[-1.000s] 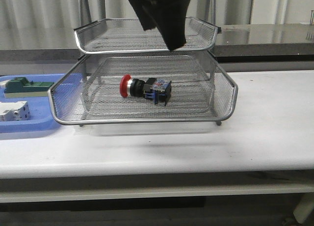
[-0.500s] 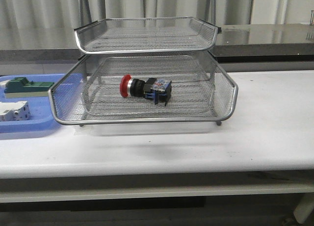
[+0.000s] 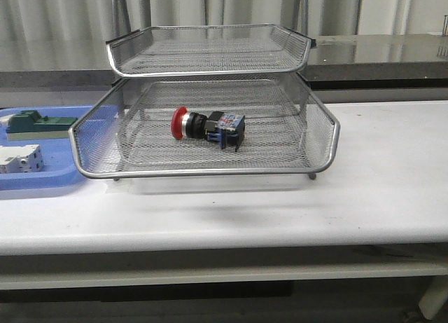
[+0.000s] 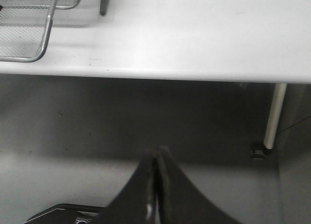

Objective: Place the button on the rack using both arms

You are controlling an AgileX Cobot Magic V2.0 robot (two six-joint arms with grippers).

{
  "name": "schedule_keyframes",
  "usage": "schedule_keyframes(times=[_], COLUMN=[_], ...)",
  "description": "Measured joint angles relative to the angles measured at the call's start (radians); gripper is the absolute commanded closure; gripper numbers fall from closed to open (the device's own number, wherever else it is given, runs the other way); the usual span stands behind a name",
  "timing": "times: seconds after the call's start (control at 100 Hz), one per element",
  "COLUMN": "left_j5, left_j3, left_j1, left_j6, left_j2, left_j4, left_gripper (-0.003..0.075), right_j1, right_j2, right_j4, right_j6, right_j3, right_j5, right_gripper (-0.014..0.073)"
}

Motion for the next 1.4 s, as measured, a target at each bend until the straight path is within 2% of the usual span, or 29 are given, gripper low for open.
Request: schedule_keyframes(times=[0.12,0.3,0.65,0.84,1.08,1.33,1.4], left_j5=[-0.131,-0.398,-0.851,-1.034,-1.223,-1.286,-1.289], left_j3=[0.16,0.416,0.914,1.137,1.249,1.253,1.253], left_j1=[0.069,0.13,0.136,0.136,0.137,0.137,0.137], left_j6=[-0.007,-0.023,-0.026,-0.026,-0.026,-0.026,-0.026], left_j2=[-0.14,-0.353,-0.692,-0.769,-0.774,-0.774,-0.774], left_j4=[-0.022,-0.066,-0.13,-0.132,-0.136,-0.139,-0.139], left_gripper=[0.0128,0.0128,0.0128,0.0128,0.0129,0.0133,0.0162], right_j1=[0.0,0.0,0.0,0.0,0.0,0.0,0.0], right_j2=[0.0,0.0,0.0,0.0,0.0,0.0,0.0], right_j4=[0.0,0.0,0.0,0.0,0.0,0.0,0.0], right_j6=[0.0,0.0,0.0,0.0,0.0,0.0,0.0], right_j3=[0.0,0.0,0.0,0.0,0.0,0.0,0.0], right_j5=[0.0,0.0,0.0,0.0,0.0,0.0,0.0], right_gripper=[0.0662,0.0662,0.0662,0.0662,0.0662,0.0662,0.0662])
